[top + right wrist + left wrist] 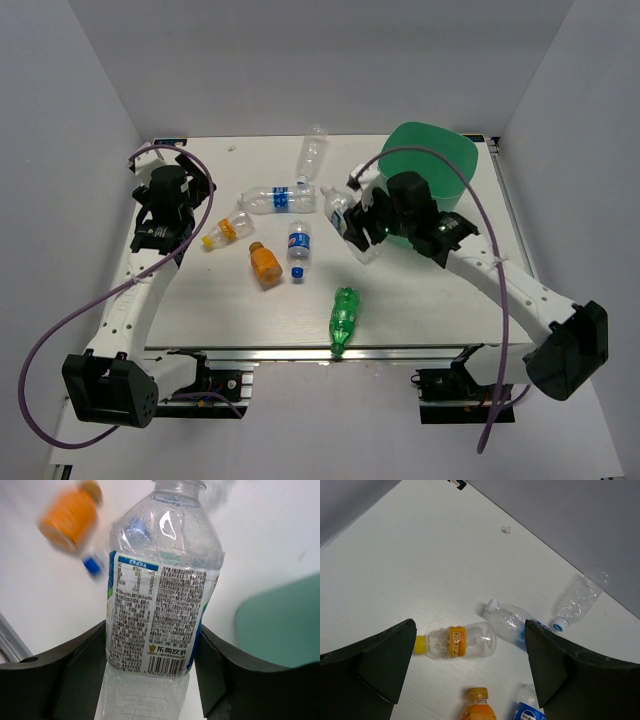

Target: Put the plastic bottles in the bin

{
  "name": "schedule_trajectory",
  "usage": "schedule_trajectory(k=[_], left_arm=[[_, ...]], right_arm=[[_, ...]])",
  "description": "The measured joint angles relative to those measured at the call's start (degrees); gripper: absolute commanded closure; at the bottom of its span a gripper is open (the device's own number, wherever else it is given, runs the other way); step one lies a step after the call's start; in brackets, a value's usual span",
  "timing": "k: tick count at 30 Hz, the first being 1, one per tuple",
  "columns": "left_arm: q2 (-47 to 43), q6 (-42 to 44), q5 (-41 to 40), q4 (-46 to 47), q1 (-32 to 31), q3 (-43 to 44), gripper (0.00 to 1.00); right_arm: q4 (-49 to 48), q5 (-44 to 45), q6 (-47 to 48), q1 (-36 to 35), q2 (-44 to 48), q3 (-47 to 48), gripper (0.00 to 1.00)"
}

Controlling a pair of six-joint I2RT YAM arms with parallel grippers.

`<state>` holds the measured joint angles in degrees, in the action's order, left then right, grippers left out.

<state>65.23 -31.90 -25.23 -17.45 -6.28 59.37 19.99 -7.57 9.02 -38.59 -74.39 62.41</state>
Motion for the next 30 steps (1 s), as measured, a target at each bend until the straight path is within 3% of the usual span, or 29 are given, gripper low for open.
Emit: schedule_trajectory(k=[4, 8, 12, 17, 18, 21, 30], left_arm=[[0.0, 0.0, 0.7, 0.1, 0.0, -0.9, 0.02], [0.0, 0.0, 0.7, 0.1, 0.0, -1.5, 0.02], [0.0, 0.0, 0.7, -0.1, 0.0, -1.6, 0.02], [-0.1, -0.1, 0.7, -0.1, 0.0, -1.6, 0.02], [-0.1, -0.1, 0.7, -0.1, 0.0, -1.6, 0.02], [-0.1, -0.1, 1.0, 0.0, 0.0, -1.6, 0.02], [0.0, -0.5, 1.9, -0.1, 0.0, -1.6, 0.02]], right_arm=[[-1.9, -2.4, -0.3, 0.0, 2.3, 10.9, 0.60], [-3.9, 0.7, -0.6, 0.8, 3.6, 18.9, 0.68], [-4.5, 4.0, -2.4, 7.2, 0.3, 26.6, 0.68], [-4.8, 7.8, -2.7, 19.0, -7.2, 29.6, 0.40], [-4.0, 8.4, -2.3, 20.2, -8.7, 29.7, 0.26], [-0.8, 9.4, -0.9, 21.0, -12.3, 29.8, 0.11], [3.6, 2.6, 5.1, 20.3, -7.5, 29.7, 0.11]])
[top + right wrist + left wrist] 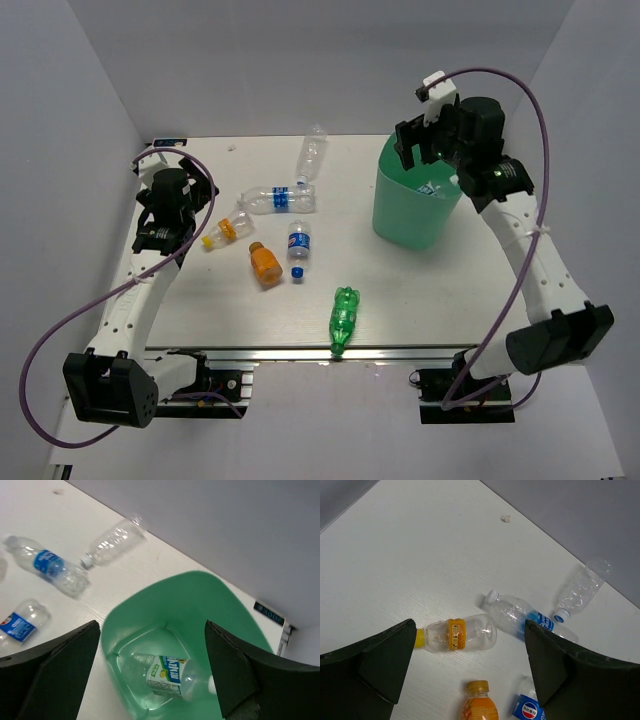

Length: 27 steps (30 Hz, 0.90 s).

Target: Put the plastic bottles in the bin

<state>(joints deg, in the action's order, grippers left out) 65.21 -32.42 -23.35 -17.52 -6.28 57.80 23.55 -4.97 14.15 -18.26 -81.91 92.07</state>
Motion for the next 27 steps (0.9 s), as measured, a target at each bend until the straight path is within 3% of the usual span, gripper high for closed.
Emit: schedule_trajectory(k=[3, 6, 10, 15, 23, 27], left_arm=[[0.2, -0.2, 0.1, -0.1, 0.0, 0.0, 0.02], [0.3, -0.5, 0.3, -0.7, 0.0, 0.0, 0.02], [0.2, -1.2, 0.6, -1.9, 0.0, 0.0, 0.02], [-0.8, -2.3, 0.7, -2.4, 0.0, -0.6, 0.02], [-0.1, -2.5, 1.0, -3.3, 0.0, -0.7, 0.02], [1.4, -2.5, 1.7, -3.9, 0.0, -0.7, 0.02]], right_arm=[[1.2, -3.8, 6.3, -2.3, 3.4, 0.1, 0.11], [6.6, -7.9, 21.0, -9.9, 4.9, 0.1, 0.11], [20.4, -14.2, 42.8, -18.8, 2.4, 0.3, 0.11], [37.3, -17.0, 60.3, -22.2, -4.7, 0.9, 0.11], [35.3, -12.7, 66.3, -39.8, -2.7, -20.8, 0.11], [34.6, -10.3, 66.9, -42.2, -3.1, -24.9, 0.11]])
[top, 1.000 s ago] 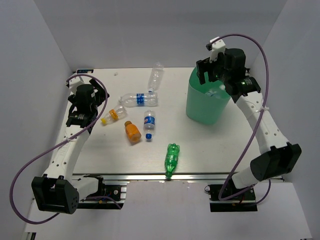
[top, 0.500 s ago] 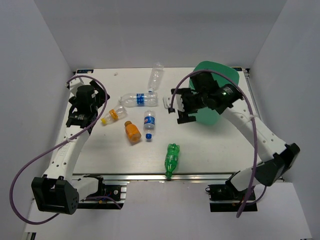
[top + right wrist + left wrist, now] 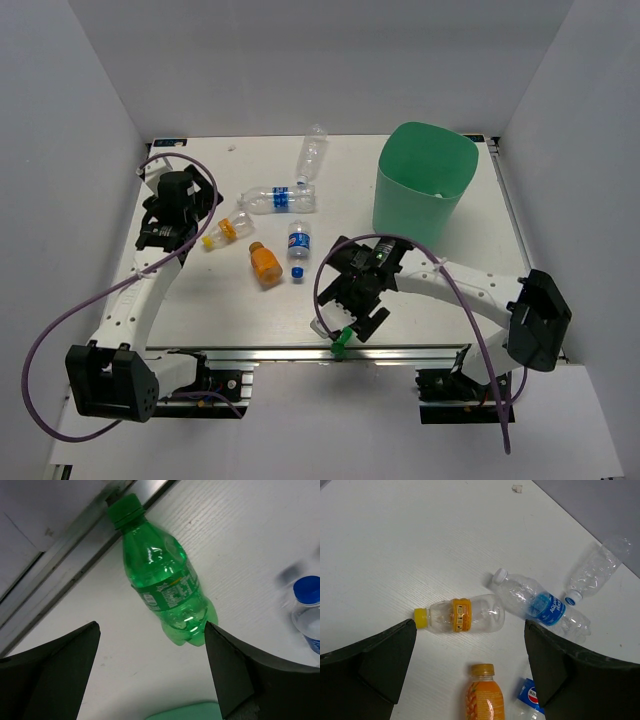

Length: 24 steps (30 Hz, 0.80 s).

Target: Put the plastic bottles in the bin

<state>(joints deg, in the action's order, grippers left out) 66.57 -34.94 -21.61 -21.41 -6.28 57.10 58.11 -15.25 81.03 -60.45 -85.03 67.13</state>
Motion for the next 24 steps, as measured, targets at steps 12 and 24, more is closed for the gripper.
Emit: schedule_trajectory(k=[12, 24], left_arm=[[0.7, 0.2, 1.5, 0.0, 0.0, 0.0, 0.02], [2.8, -0.7, 1.5, -1.3, 0.0, 0.0, 0.02]], right_arm=[[-13.6, 3.7, -3.3, -2.0, -7.3, -1.7, 0.11], [-23.2, -3.1, -2.6, -1.8, -9.2, -9.7, 0.32]])
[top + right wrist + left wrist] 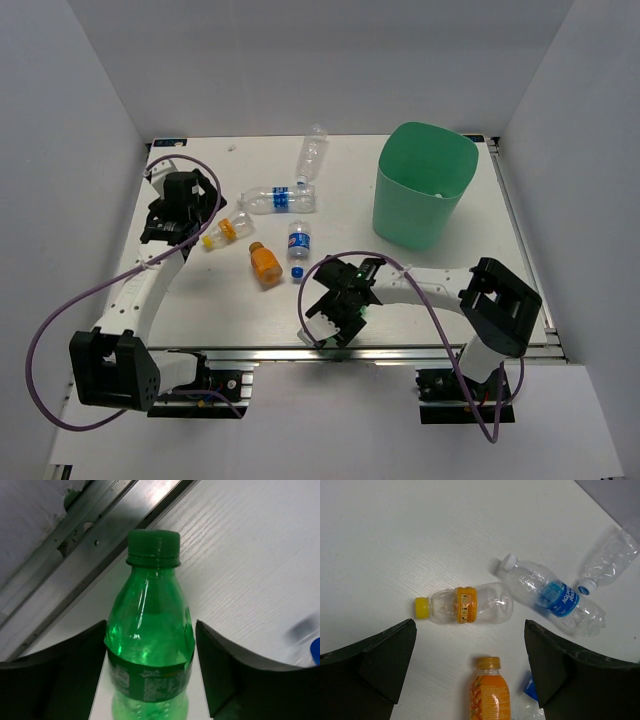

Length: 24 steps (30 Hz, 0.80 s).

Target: Put the plastic bottles in the bin

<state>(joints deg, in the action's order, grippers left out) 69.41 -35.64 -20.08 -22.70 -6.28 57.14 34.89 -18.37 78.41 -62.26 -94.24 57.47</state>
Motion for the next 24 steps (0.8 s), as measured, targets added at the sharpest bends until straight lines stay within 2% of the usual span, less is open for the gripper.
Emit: schedule_trajectory(k=[1, 3, 4, 7, 9, 14, 18, 22, 24], left_arm=[[0.5, -0.1, 0.0, -0.3, 0.0, 0.0, 0.02], [1.0, -0.2, 0.5, -1.1, 0.0, 0.0, 0.02], [1.1, -0.3, 0.9, -1.2, 0.0, 0.0, 0.02], [0.6, -0.4, 1.6, -1.2, 0.0, 0.0, 0.02], [0.1, -0.5, 1.7, -1.2, 0.0, 0.0, 0.02], [-1.0, -0.7, 2.4, -0.7, 0.0, 0.0, 0.02], [-1.2, -0.6, 2.9, -0.1, 0.0, 0.0, 0.02], [-1.3, -0.4, 3.1, 0.9, 0.0, 0.0, 0.02], [-1.3, -0.3, 3.3, 1.3, 0.0, 0.0, 0.02]], right_arm=[[-1.0, -0.3, 0.0, 0.1, 0.0, -0.5, 0.36], [-3.3, -0.7, -0.6, 0.4, 0.0, -1.3, 0.52], [-4.7, -0.6, -1.1, 0.5, 0.0, -1.5, 0.67], [-9.1, 1.3, -2.8, 1.1, 0.0, -1.7, 0.85], [-11.0, 3.2, -4.1, 1.5, 0.1, -1.6, 0.92], [-15.7, 7.8, -9.1, 4.2, 2.0, 0.2, 0.98], [-23.3, 10.6, -16.9, 9.6, 7.6, 3.8, 1.00], [-35.7, 15.4, -28.9, 17.9, 13.4, 9.6, 0.92], [-40.9, 20.2, -35.1, 22.3, 15.0, 13.3, 0.90]])
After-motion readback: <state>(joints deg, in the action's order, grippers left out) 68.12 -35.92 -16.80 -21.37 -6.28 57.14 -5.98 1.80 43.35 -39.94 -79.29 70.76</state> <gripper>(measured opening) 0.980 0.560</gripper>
